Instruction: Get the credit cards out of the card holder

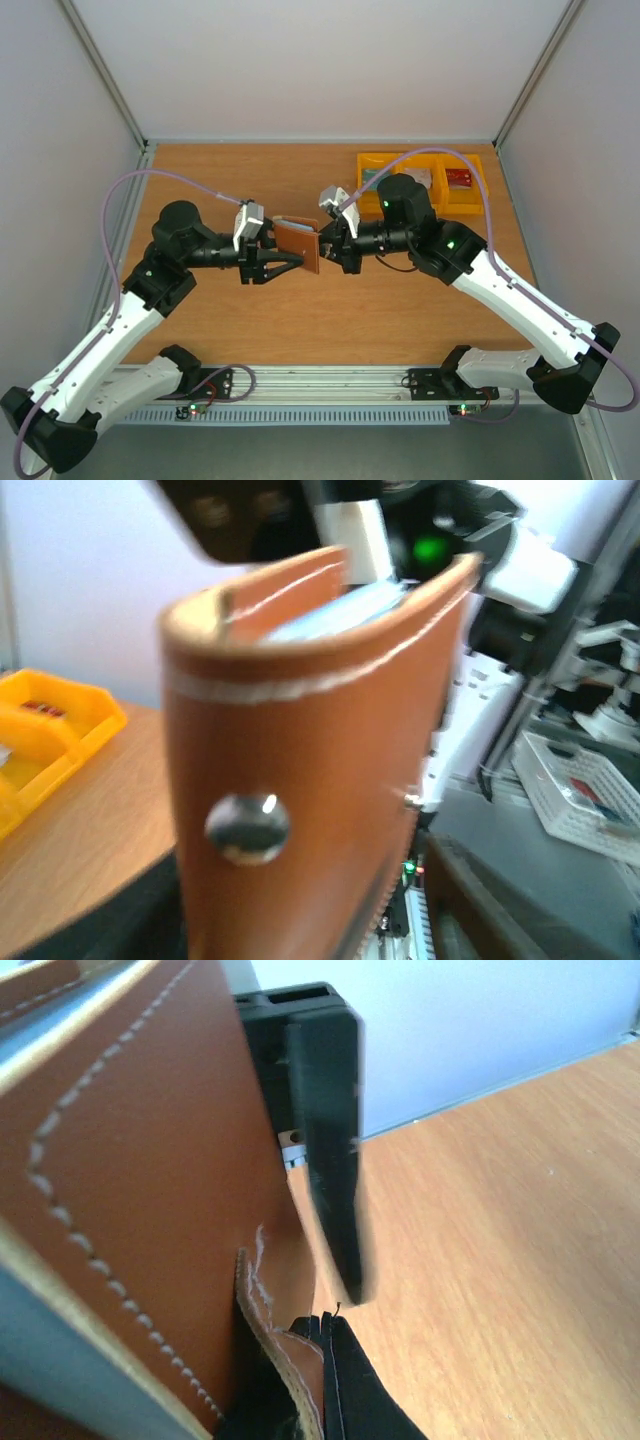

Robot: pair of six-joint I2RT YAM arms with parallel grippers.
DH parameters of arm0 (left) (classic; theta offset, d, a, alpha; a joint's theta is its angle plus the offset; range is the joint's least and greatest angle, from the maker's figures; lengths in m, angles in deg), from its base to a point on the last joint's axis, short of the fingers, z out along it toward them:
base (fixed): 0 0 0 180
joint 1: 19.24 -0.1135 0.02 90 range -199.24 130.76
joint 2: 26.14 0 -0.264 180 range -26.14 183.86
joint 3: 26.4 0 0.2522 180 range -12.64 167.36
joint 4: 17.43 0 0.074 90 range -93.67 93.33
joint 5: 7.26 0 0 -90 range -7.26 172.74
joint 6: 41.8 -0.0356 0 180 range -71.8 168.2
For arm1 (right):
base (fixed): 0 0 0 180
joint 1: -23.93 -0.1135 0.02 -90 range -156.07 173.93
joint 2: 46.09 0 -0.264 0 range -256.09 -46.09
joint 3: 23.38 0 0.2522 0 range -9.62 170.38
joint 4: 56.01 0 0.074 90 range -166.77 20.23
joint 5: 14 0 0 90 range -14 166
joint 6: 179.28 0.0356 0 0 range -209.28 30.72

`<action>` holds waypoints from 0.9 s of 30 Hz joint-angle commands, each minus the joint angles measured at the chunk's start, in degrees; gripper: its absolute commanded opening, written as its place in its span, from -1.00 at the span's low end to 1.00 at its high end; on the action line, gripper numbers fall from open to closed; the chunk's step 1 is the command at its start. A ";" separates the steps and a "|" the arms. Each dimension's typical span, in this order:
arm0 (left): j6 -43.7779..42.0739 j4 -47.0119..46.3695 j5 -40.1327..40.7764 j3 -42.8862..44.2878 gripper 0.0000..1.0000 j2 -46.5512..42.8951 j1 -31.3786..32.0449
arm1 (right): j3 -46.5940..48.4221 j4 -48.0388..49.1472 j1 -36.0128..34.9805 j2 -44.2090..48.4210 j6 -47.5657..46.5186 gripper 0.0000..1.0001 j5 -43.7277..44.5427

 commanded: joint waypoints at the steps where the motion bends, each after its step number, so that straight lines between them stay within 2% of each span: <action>1: 0.46 0.99 12.13 -1.59 0.47 0.13 0.33 | 0.70 1.69 0.02 0.80 5.09 -0.97 9.05; 3: -0.04 1.90 15.45 -1.60 0.87 -0.26 0.35 | 0.90 0.70 1.52 0.88 7.63 -0.98 10.53; 4: -0.66 2.67 17.17 -1.56 0.97 -0.70 0.35 | 1.13 0.09 2.51 0.91 8.97 -0.98 12.13; 6: -3.08 4.30 21.61 -1.36 0.99 -1.31 0.35 | 2.36 -3.87 3.77 0.43 11.16 -0.98 19.31; 10: -8.00 7.47 30.39 -1.33 0.99 -1.52 0.35 | 9.17 -16.54 3.84 -4.16 15.77 -0.98 41.61; 12: -11.65 8.94 33.81 -1.62 0.99 -1.33 0.35 | 10.71 -18.20 3.73 -5.83 16.70 -0.98 45.11; 15: -13.55 9.85 33.76 -2.31 0.99 -1.31 0.35 | 10.88 -17.28 2.74 -6.74 17.66 -0.98 44.96; 19: -12.86 7.20 25.42 -3.21 0.99 -1.28 0.35 | 12.18 -17.19 0.31 -8.84 17.35 -0.98 45.07; 21: -10.85 4.94 24.81 -3.57 0.99 -0.54 0.31 | 10.99 -13.35 0.28 -8.50 16.31 -0.98 39.20; 24: -6.12 3.75 29.56 -3.40 0.99 0.43 0.35 | 7.59 -7.05 0.27 -6.16 13.79 -0.97 30.07; 27: -9.48 6.55 30.72 -2.66 0.99 -0.35 0.18 | 4.58 -4.42 0.35 -3.18 6.42 -0.98 24.00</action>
